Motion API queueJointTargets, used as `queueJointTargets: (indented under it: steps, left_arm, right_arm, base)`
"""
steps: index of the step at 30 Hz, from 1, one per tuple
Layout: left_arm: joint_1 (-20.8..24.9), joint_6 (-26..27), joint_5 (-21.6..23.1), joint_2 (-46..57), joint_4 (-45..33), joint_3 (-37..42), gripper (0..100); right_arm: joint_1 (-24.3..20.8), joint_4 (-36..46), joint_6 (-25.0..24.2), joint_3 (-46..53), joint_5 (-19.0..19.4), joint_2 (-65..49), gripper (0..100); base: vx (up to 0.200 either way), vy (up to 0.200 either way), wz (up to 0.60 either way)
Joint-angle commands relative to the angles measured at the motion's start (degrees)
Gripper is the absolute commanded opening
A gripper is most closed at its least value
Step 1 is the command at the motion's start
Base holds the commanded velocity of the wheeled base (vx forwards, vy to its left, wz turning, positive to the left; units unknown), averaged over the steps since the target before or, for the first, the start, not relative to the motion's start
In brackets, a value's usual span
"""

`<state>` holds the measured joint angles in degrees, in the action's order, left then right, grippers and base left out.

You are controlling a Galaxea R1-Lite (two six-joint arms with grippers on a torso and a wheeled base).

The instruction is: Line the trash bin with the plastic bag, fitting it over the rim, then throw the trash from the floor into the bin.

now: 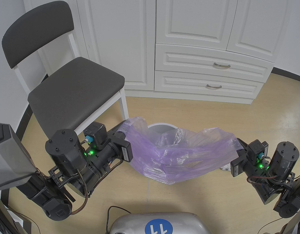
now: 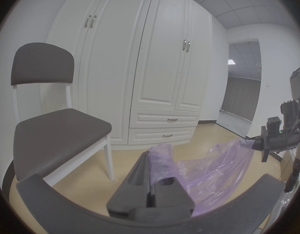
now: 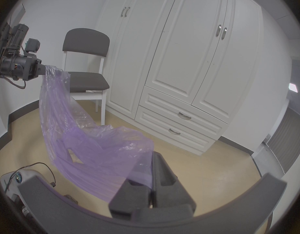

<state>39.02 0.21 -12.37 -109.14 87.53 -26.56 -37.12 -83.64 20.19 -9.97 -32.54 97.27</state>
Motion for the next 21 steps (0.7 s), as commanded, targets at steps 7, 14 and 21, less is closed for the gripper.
queueJointTargets:
  steps: [7,14,21]
  left_arm:
    - [-9.32,4.63,-0.63,2.79,-1.04,1.43,0]
    - [-15.47,6.21,-0.46,1.92,-1.48,-0.51,0]
    - [-17.58,3.84,-0.46,-0.02,-2.36,-2.97,0]
  right_arm:
    - [7.5,-0.56,3.54,0.57,-1.83,-3.31,0]
    - [10.67,-0.74,3.54,-0.57,-1.92,-3.58,0]
    - [12.77,-0.65,3.19,-1.01,-1.39,-3.4,0]
  base:
    - [0.0,0.0,0.0]
    - [0.0,0.0,0.0]
    - [0.0,0.0,0.0]
